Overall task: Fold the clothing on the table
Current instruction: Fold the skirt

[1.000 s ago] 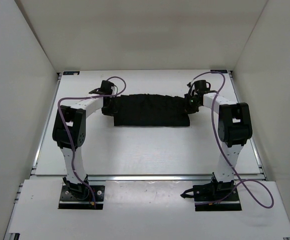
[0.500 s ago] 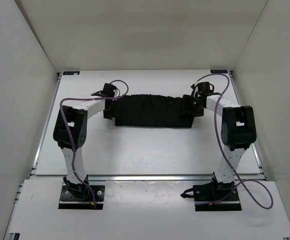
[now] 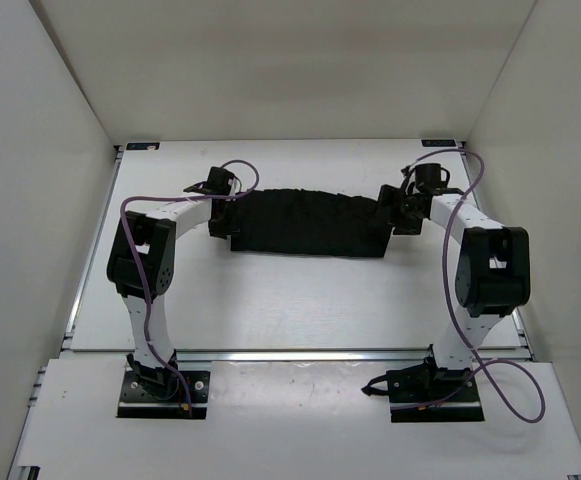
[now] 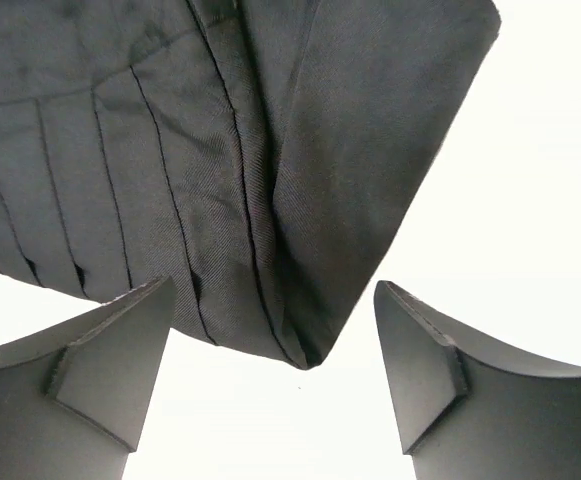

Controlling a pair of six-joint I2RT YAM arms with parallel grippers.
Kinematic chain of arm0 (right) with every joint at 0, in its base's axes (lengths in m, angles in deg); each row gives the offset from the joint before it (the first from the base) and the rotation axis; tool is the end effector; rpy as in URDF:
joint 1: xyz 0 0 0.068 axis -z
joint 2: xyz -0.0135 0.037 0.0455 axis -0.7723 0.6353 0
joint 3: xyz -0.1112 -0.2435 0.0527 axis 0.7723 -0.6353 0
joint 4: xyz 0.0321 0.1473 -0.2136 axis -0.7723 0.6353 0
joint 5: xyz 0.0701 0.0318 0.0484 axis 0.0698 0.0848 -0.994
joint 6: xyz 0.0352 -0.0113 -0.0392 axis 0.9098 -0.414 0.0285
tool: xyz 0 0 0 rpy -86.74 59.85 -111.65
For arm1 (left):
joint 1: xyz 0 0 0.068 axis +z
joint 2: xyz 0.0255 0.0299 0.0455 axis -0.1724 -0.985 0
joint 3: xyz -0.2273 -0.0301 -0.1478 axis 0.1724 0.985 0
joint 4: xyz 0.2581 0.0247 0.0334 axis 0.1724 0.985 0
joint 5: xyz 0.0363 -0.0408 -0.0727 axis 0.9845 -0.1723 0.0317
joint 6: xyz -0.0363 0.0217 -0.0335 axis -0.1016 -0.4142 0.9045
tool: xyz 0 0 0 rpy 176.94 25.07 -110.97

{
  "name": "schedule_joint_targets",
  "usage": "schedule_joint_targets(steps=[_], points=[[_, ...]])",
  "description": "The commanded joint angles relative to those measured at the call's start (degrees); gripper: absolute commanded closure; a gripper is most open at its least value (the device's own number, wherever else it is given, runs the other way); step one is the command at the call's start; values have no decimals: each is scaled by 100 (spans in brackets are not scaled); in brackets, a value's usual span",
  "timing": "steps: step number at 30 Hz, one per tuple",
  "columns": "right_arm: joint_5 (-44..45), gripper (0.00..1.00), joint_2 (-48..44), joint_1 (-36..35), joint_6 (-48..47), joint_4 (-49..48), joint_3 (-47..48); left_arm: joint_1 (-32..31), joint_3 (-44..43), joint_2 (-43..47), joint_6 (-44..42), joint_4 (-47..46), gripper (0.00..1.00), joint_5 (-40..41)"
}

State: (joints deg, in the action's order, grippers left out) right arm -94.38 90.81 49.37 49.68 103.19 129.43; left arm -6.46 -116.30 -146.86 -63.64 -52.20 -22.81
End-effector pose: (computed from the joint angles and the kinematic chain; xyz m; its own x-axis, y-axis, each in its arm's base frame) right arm 0.3708 0.0195 0.1968 -0.8723 0.2017 -0.4455 0.0090 0.9174 0.3978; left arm 0.3823 -0.1110 0.1579 -0.9192 -0.0096 -0.3936 0.0197 0.9973 -0.0704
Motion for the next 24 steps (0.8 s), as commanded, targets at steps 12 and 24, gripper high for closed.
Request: schedule_joint_targets(steps=[12,24], points=[[968,20,331,-496,-389,500,225,-49,16,102,-66,41,57,-237],[907,53,534,-435,-416,465,198,-129,-63,-30,-48,120,82,-219]])
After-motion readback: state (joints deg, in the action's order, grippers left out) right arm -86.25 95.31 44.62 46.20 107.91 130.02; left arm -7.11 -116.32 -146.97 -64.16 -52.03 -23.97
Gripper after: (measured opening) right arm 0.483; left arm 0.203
